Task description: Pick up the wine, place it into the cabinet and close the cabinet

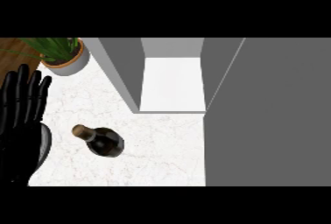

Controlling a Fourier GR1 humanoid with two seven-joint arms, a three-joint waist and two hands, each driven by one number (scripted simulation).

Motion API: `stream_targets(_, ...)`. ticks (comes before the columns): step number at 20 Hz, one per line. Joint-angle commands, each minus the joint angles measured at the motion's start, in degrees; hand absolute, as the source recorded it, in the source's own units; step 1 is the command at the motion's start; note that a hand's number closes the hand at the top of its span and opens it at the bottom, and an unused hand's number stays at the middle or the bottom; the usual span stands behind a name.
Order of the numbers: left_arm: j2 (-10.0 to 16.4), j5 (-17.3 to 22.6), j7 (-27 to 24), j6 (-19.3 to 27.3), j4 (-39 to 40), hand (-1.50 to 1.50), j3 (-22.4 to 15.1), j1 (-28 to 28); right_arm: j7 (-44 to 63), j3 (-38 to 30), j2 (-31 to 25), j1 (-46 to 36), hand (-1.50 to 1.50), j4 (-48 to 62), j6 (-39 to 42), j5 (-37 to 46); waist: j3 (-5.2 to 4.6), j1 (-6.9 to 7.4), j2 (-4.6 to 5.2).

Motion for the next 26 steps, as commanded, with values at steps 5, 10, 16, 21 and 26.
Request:
stream_targets(5, 5.80, 14.68, -4.08, -21.37, -0.80, -1.50, -10.35, 3.87, -1.37, 3.10, 1.32, 2.93, -1.50, -2.20, 2.07, -1.70, -0.76, -1.01, -1.09)
stream_targets(10, 7.60, 31.08, 2.09, -30.29, -0.46, -1.50, -16.38, 13.73, 5.00, 7.96, -0.58, 8.37, -1.50, -5.59, 8.45, -7.88, -0.77, -0.54, -1.19)
stream_targets(16, 16.15, 42.27, 5.99, -33.80, -10.81, -1.50, -11.84, 21.98, 16.60, 8.10, -2.97, 12.44, -1.50, -20.35, 7.95, -11.56, -0.70, -0.12, -1.12)
stream_targets(21, 16.87, 48.30, 12.49, -28.14, -19.43, -1.50, -10.71, 22.70, 16.38, 8.20, -1.68, 9.36, -1.50, -17.48, 8.01, -10.90, -0.62, 0.07, -0.91)
stream_targets(26, 15.97, 45.31, 9.40, -30.71, -20.33, -1.50, -10.50, 28.66, 18.02, 10.59, -1.34, 14.78, -1.50, -24.43, 7.73, -9.15, -0.64, 0.15, -1.09)
